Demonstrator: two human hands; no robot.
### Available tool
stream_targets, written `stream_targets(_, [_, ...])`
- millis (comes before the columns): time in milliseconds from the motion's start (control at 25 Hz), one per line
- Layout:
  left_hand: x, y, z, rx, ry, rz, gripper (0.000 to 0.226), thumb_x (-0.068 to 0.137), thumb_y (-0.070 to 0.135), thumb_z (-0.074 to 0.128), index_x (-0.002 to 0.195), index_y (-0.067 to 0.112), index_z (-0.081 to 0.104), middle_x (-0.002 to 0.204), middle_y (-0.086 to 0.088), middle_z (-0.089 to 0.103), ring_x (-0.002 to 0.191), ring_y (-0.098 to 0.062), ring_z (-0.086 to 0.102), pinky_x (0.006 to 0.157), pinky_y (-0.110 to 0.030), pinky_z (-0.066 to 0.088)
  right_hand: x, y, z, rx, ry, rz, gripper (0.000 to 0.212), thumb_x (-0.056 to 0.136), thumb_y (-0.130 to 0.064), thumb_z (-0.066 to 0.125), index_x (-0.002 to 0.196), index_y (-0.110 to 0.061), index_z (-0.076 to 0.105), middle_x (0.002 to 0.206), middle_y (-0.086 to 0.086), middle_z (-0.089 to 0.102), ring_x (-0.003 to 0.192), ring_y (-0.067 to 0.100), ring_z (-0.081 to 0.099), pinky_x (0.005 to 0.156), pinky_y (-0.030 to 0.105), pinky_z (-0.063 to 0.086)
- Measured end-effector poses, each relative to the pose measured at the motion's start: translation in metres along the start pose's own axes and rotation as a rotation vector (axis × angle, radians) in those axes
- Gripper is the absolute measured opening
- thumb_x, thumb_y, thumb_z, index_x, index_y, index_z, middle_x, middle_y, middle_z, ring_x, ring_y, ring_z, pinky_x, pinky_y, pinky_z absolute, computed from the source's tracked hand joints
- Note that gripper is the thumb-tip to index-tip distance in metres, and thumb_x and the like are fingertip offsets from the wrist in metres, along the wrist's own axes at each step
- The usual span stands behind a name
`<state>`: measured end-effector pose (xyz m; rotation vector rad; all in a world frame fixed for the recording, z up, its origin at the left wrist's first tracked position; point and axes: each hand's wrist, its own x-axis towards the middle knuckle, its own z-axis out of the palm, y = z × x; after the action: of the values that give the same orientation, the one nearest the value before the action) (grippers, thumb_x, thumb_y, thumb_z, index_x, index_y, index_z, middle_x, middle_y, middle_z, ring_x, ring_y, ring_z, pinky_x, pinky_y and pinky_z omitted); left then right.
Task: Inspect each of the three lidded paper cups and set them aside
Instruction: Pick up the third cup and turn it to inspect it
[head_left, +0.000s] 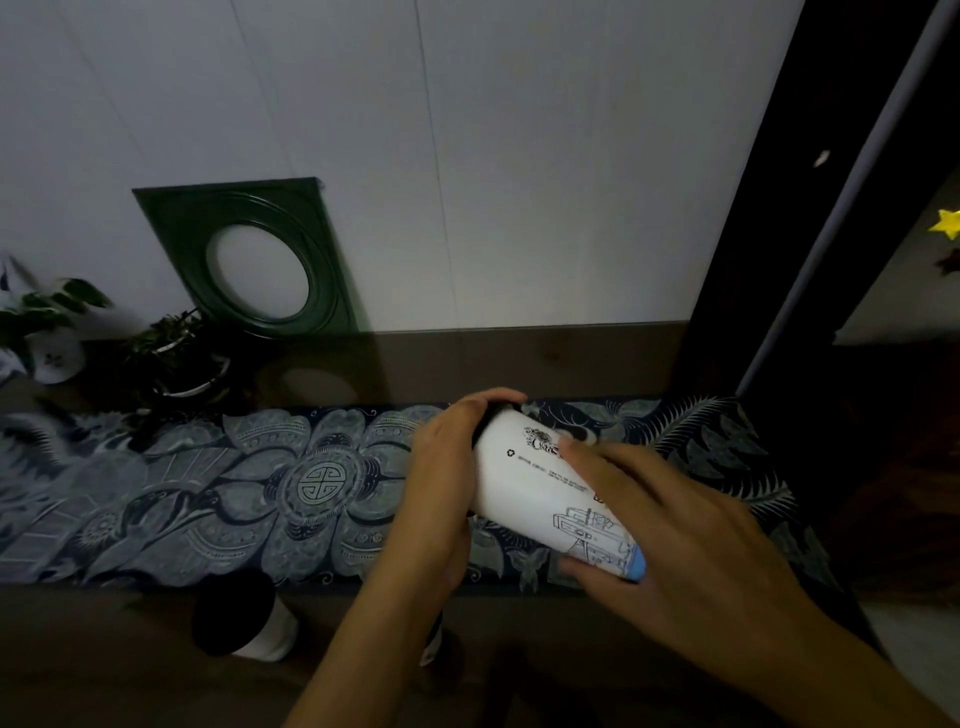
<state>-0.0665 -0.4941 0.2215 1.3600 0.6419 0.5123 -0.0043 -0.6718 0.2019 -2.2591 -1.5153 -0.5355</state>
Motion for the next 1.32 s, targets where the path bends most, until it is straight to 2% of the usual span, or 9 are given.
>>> stream_targets(240, [-0.003,-0.003,-0.006,0.076,-0.099,0.249,0.042,0.09,0.029,0.038,0.097,0.021,0.078,0.108,0.002,0.077,0.102,-0.017,0.069,0.086,-0.031,0.057,0.006,-0.011,-0.011,1.517,-0.259,0.851,0.047,0.068,-0.033,0.076,0.113,-0.023,0.067,0.09,0.01,0.076,0.058,0.024,0.066,0.047,0.031,0.052])
stream_targets(360, [-0.003,-0.002,-0.003,0.029,-0.054,0.193,0.039,0.094,0.025,0.039,0.095,0.018,0.077,0.104,0.0,0.078,0.097,-0.022,0.07,0.079,-0.035,0.057,0.008,-0.007,-0.017,1.308,-0.267,0.717,0.057,0.072,-0.038,0.079,0.125,-0.036,0.059,0.106,0.002,0.072,0.072,0.017,0.071,0.057,0.029,0.057])
stream_targets(480, [0.001,-0.001,0.0,0.014,0.015,0.099,0.04,0.098,0.019,0.04,0.089,0.021,0.079,0.099,-0.001,0.079,0.098,-0.028,0.07,0.068,-0.035,0.053,0.006,0.0,-0.012,0.194,-0.149,0.148,0.088,0.069,-0.058,0.067,0.146,-0.034,0.033,0.132,-0.008,0.052,0.1,0.009,0.064,0.067,0.027,0.06])
stream_targets(560, [0.002,-0.001,-0.001,0.03,0.013,0.09,0.041,0.098,0.02,0.04,0.088,0.023,0.079,0.099,-0.001,0.079,0.099,-0.029,0.07,0.069,-0.035,0.053,0.002,0.004,-0.004,0.001,-0.058,-0.033,0.09,0.07,-0.06,0.06,0.148,-0.025,0.032,0.132,0.001,0.052,0.1,0.017,0.064,0.066,0.03,0.061])
stream_targets(840, [-0.007,-0.001,-0.006,0.025,-0.1,0.316,0.043,0.092,0.027,0.035,0.1,0.017,0.076,0.11,-0.005,0.076,0.104,-0.024,0.069,0.088,-0.042,0.056,0.01,-0.007,-0.018,1.644,-0.254,0.873,0.045,0.067,-0.035,0.078,0.112,-0.032,0.069,0.089,0.014,0.075,0.051,0.025,0.064,0.04,0.026,0.046])
stream_targets(960, [-0.006,-0.001,-0.005,-0.039,-0.04,0.267,0.041,0.091,0.024,0.036,0.093,0.019,0.077,0.105,-0.004,0.077,0.099,-0.022,0.07,0.08,-0.039,0.056,0.013,-0.006,-0.024,1.386,-0.216,0.72,0.051,0.07,-0.042,0.076,0.119,-0.046,0.062,0.111,0.0,0.072,0.074,0.017,0.071,0.051,0.025,0.053])
stream_targets(1120, [-0.003,-0.003,-0.003,-0.053,0.037,0.142,0.043,0.098,0.018,0.037,0.087,0.022,0.078,0.101,-0.004,0.079,0.099,-0.026,0.07,0.072,-0.036,0.052,0.009,0.0,-0.016,0.046,-0.121,0.058,0.094,0.066,-0.066,0.066,0.148,-0.038,0.027,0.142,-0.007,0.046,0.105,0.009,0.063,0.081,0.029,0.057])
stream_targets(1200, [-0.005,-0.004,-0.002,-0.042,0.015,0.142,0.039,0.095,0.023,0.041,0.089,0.021,0.079,0.103,-0.004,0.079,0.101,-0.026,0.07,0.077,-0.037,0.055,0.006,0.0,-0.017,0.063,-0.093,0.027,0.092,0.067,-0.06,0.071,0.146,-0.034,0.033,0.135,-0.005,0.055,0.1,0.008,0.065,0.078,0.026,0.056])
stream_targets(1320, [-0.009,-0.005,-0.007,-0.023,-0.079,0.226,0.04,0.098,0.026,0.037,0.099,0.023,0.077,0.108,-0.004,0.077,0.101,-0.022,0.071,0.078,-0.033,0.058,0.013,-0.01,-0.028,1.109,-0.235,0.548,0.066,0.072,-0.034,0.083,0.131,-0.04,0.052,0.112,-0.002,0.07,0.071,0.01,0.071,0.052,0.019,0.054])
